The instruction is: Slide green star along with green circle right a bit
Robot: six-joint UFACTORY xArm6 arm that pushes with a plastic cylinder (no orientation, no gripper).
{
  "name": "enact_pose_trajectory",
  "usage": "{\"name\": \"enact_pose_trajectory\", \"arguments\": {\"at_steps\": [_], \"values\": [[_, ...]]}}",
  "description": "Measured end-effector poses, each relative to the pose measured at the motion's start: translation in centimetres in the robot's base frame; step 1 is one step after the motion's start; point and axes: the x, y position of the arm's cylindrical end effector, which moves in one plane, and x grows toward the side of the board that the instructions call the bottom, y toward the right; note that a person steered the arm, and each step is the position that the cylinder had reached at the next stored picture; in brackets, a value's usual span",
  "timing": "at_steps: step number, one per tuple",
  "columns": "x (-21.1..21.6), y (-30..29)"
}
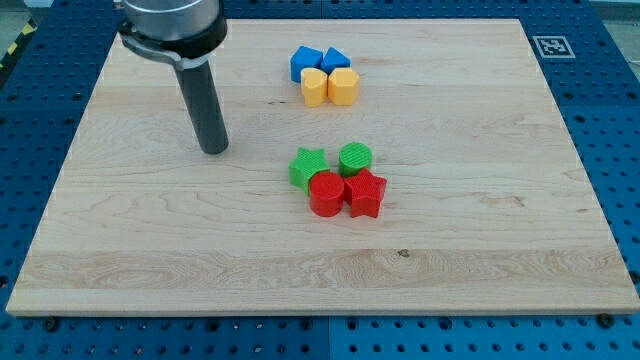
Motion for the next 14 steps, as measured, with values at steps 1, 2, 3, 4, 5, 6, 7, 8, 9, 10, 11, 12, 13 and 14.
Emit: {"name": "enact_pose_trajectory", "arguments": {"at_steps": [1,2,3,4,5,6,7,8,9,10,11,12,13,14], "values": [[2.4,2.5],[3.0,3.5],[3.0,6.8],[3.0,7.7],[3.9,7.8],[5.1,7.8],[5.4,9.6],[5.4,10.0],[5.4,10.0],[5.4,11.7],[4.3,13.1],[2.8,13.6],[2.4,14.8],[2.4,17.7]]}}
